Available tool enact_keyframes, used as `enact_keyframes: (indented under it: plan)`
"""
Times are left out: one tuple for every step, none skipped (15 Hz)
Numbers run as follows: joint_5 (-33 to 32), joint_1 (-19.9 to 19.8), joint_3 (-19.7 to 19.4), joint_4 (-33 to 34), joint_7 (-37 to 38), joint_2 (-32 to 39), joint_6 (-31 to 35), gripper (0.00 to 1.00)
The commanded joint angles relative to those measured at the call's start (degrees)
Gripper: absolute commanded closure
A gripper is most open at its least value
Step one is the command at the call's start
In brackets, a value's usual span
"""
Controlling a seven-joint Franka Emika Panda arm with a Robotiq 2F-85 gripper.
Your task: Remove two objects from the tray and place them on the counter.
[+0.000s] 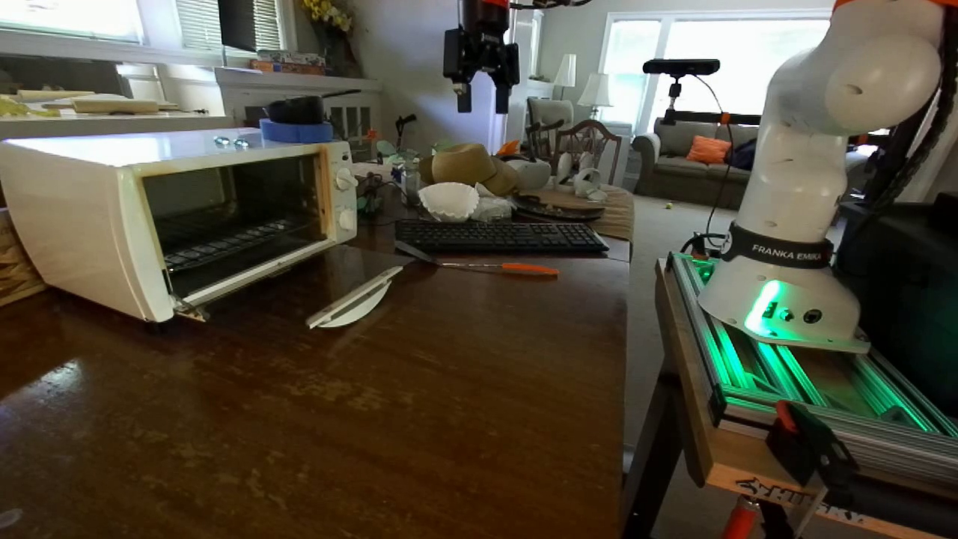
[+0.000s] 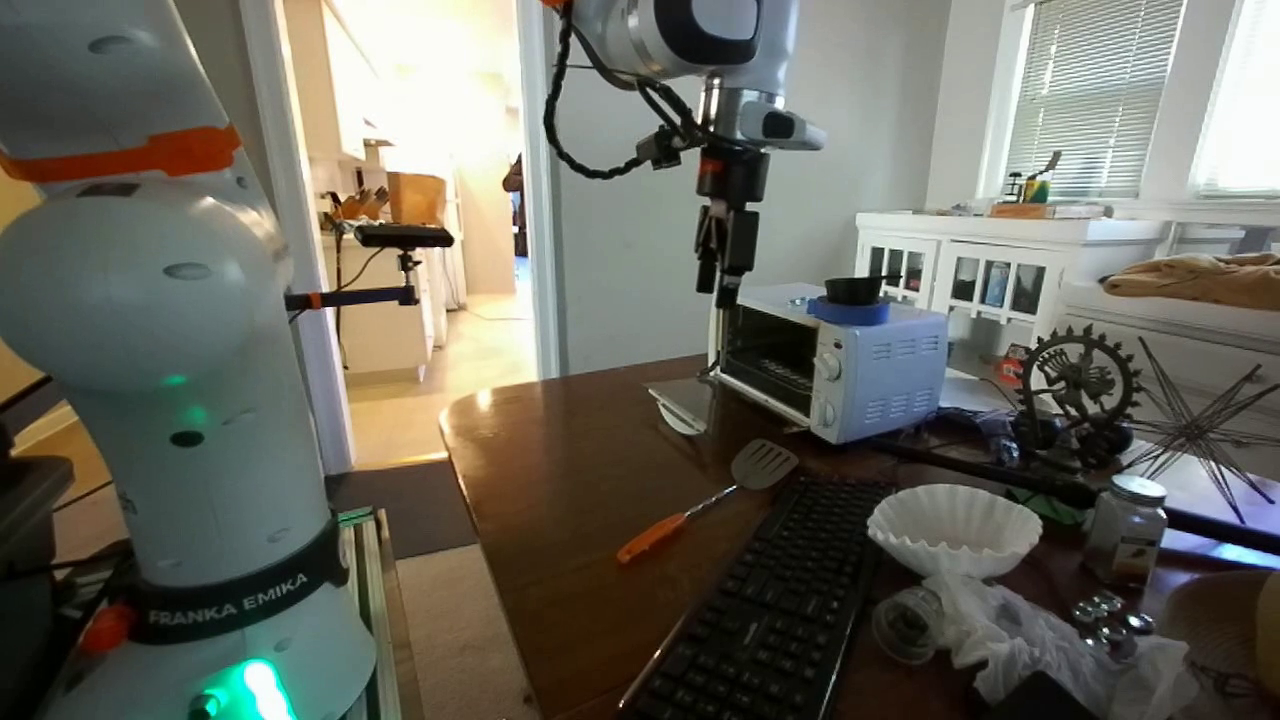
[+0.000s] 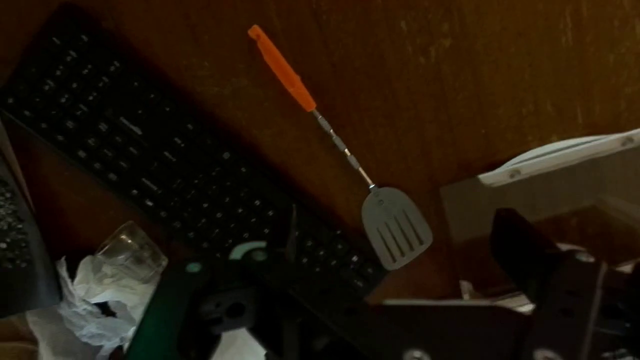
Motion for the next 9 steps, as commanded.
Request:
enact_keyframes:
  plan:
    - [1.32,-2.69,-4.1,-0.95,-4.67,-2.16,1.0,0.0]
    - [1.53,-3.55,-5.36,-1.48,-5.97,-2.43,2.01,0.0]
    - [1.43,-4.16,-6.19,-1.44,-6.81,-2.85,2.68,0.0]
    - [1.06,-5.02,-7.34,-1.68,-7.98,-3.02,3.06,0.0]
    - [-0.35,-5.76,-7.96,-1.75,-9.0,-3.53,3.26,0.0]
    - [-1.84,-6.52,-8.63,-2.1,-10.57,-4.03,3.7,0.0]
    - [-2.98,-7.2,-9.26,-2.28,-12.18,-4.29,3.89,0.0]
    - [-6.19,-8.53,-9.79,-2.28,-12.69,-4.29,3.57,0.0]
    - [-9.37,-9.65,-10.05,-2.4,-12.55,-4.43,3.86,0.0]
